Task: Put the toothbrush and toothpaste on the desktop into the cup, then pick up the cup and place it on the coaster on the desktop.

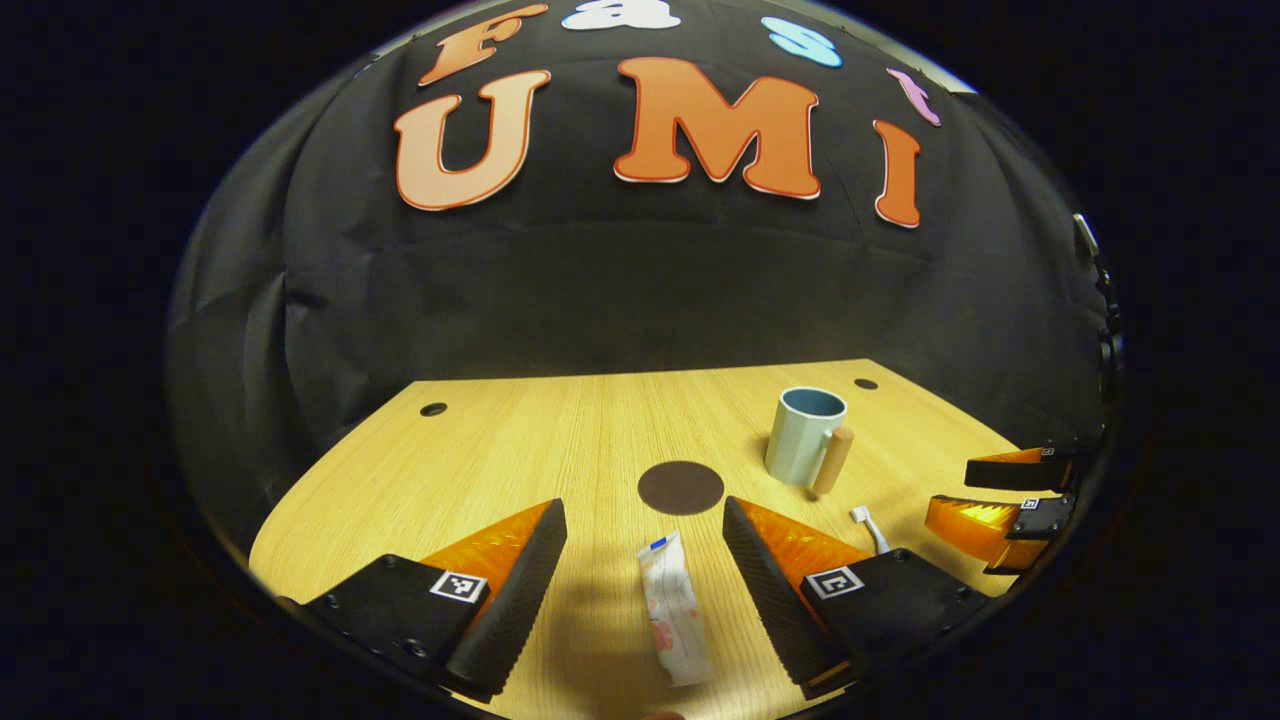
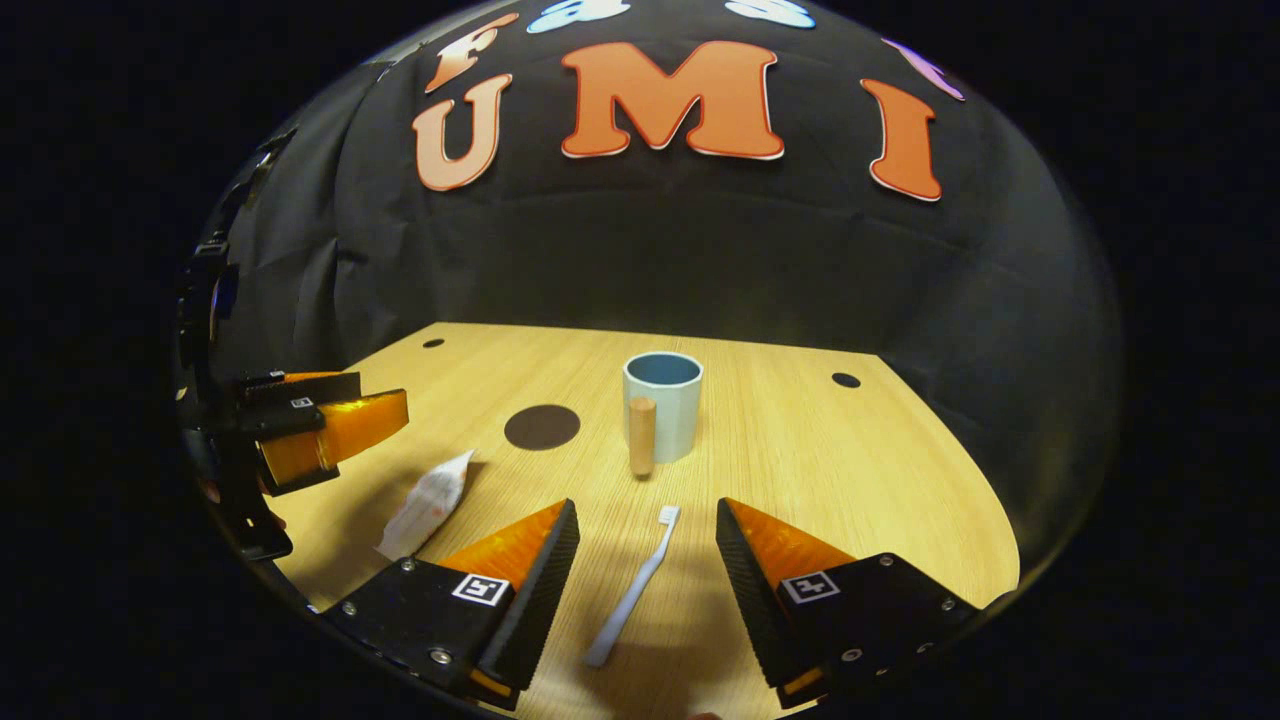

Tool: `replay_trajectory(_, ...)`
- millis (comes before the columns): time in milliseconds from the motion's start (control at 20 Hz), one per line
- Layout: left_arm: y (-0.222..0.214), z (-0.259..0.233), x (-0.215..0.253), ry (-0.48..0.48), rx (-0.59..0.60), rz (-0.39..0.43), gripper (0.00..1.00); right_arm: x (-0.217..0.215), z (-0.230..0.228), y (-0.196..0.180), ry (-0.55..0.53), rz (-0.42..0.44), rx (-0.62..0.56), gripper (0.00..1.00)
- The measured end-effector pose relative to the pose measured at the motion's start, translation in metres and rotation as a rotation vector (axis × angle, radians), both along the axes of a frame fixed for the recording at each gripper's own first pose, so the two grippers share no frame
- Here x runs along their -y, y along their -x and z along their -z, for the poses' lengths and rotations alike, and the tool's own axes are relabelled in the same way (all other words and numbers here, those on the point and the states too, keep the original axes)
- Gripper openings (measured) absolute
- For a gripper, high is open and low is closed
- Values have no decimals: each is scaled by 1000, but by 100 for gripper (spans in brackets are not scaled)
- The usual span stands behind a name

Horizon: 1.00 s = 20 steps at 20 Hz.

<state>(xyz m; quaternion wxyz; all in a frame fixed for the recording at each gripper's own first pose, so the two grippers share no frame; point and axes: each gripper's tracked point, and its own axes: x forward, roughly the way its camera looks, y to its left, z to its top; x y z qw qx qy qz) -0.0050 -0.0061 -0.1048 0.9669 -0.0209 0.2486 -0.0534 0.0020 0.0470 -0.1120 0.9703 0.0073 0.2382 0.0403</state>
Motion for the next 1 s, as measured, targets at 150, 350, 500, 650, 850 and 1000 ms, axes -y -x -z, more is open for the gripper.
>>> replay_trajectory(150, 2, 17, 2, -13, -50, 14, 100, -1, 23, 1, 14, 10, -77, 74)
replay_trajectory(350, 6, 35, 8, -32, -104, 39, 100, -14, 49, 10, -49, -6, -211, 70)
replay_trajectory(500, 8, 47, 13, -40, -139, 56, 100, -17, 69, 9, -58, 15, -267, 65)
replay_trajectory(650, 8, 57, 18, -29, -181, 62, 99, -17, 73, 8, -70, 30, -294, 59)
replay_trajectory(850, 13, 76, 22, -17, -242, 72, 96, -18, 83, 7, -68, 49, -329, 59)
replay_trajectory(1000, 16, 88, 26, -6, -282, 81, 96, -20, 78, 5, -42, 44, -319, 59)
